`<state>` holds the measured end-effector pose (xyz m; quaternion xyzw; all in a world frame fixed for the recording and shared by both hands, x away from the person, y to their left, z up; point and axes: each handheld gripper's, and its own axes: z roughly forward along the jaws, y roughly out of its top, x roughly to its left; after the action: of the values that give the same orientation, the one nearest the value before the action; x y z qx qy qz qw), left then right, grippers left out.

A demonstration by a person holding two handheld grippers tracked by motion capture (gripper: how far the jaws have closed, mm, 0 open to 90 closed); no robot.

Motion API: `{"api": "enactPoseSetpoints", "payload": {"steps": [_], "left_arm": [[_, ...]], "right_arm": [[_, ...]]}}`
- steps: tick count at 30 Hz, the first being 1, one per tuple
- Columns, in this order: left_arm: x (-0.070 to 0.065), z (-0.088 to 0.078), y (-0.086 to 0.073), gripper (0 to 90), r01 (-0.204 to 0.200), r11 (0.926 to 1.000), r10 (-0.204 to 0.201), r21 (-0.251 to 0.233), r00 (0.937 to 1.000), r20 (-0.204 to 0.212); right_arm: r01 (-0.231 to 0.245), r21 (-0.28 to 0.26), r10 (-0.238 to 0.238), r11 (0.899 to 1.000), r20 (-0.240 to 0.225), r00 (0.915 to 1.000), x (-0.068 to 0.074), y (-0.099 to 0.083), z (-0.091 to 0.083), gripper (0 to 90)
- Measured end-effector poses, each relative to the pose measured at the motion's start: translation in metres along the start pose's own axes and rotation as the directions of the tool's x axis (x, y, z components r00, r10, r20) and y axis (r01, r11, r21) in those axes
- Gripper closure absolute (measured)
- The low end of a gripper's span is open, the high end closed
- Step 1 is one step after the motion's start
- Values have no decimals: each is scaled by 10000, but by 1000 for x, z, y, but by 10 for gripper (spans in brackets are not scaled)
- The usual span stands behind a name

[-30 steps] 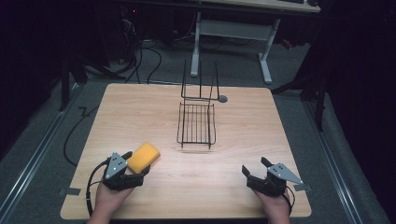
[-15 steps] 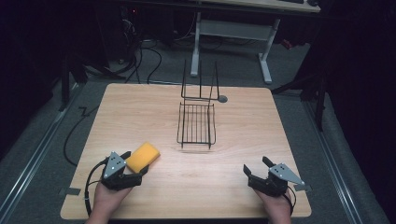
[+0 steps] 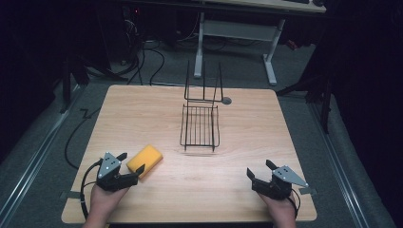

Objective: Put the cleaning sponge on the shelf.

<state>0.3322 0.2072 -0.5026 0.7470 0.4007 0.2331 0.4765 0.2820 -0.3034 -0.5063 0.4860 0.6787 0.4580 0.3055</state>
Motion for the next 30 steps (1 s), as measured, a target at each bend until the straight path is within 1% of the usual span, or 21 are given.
{"api": "enactPoseSetpoints", "payload": {"steps": [5, 8, 11, 15, 17, 19, 21, 22, 23, 24, 26, 27, 28, 29, 30], "left_arm": [[10, -3, -4, 197, 396, 9992, -396, 38, 9991, -171], [14, -6, -6, 199, 535, 9985, -533, 75, 9983, -252], [16, -8, -8, 199, 631, 9980, -629, 61, 9976, -292], [17, -9, -10, 199, 643, 9978, -638, 145, 9975, -314], [16, -8, -11, 196, 547, 9982, -540, 237, 9981, -295], [16, -7, -11, 192, 535, 9982, -528, 266, 9983, -250], [16, -5, -12, 167, 470, 9981, -461, 410, 9987, -228], [15, -3, -12, 156, 459, 9976, -450, 510, 9988, -193], [14, 0, -13, 153, 340, 9971, -330, 684, 9993, -155], [14, 0, -13, 148, 340, 9971, -330, 684, 9993, -155], [12, 4, -14, 133, 138, 9956, -127, 923, 9998, -124], [12, 4, -14, 127, 138, 9956, -127, 923, 9998, -124], [11, 8, -15, 121, 41, 9938, -31, 1109, 10000, -84], [11, 8, -15, 113, 41, 9938, -31, 1109, 10000, -84], [10, 9, -16, 113, -7, 9924, 17, 1233, 10000, -81]], "right_arm": [[-31, 14, 31, 10000, -96, 9999, 0, 0, 2, 156], [-54, 0, 54, 10000, -140, 9999, 0, 2, 4, 156], [-46, 4, 46, 10000, -161, 9999, 1, 2, 5, 156], [-65, 67, 66, 10000, -209, 9998, 2, 3, 8, 156], [-61, 47, 62, 10000, -211, 9998, 2, 3, 9, 157], [-58, 59, 59, 10000, -213, 9998, 2, 3, 9, 157], [-123, 71, 125, 9999, -220, 9997, 2, 3, 9, 157], [-129, 80, 131, 9999, -217, 9997, 2, 3, 9, 157], [-90, 68, 91, 9999, -226, 9997, 2, 3, 9, 157], [-90, 68, 91, 9999, -226, 9997, 2, 3, 9, 157], [-110, 79, 112, 9999, -226, 9997, 2, 2, 9, 157], [-125, 85, 127, 9999, -235, 9996, 2, 2, 9, 157], [-122, 78, 124, 9999, -237, 9996, 2, 2, 9, 157], [-140, 81, 142, 9999, -229, 9996, 2, 2, 9, 157], [-140, 81, 142, 9999, -229, 9996, 2, 2, 9, 157]]}}
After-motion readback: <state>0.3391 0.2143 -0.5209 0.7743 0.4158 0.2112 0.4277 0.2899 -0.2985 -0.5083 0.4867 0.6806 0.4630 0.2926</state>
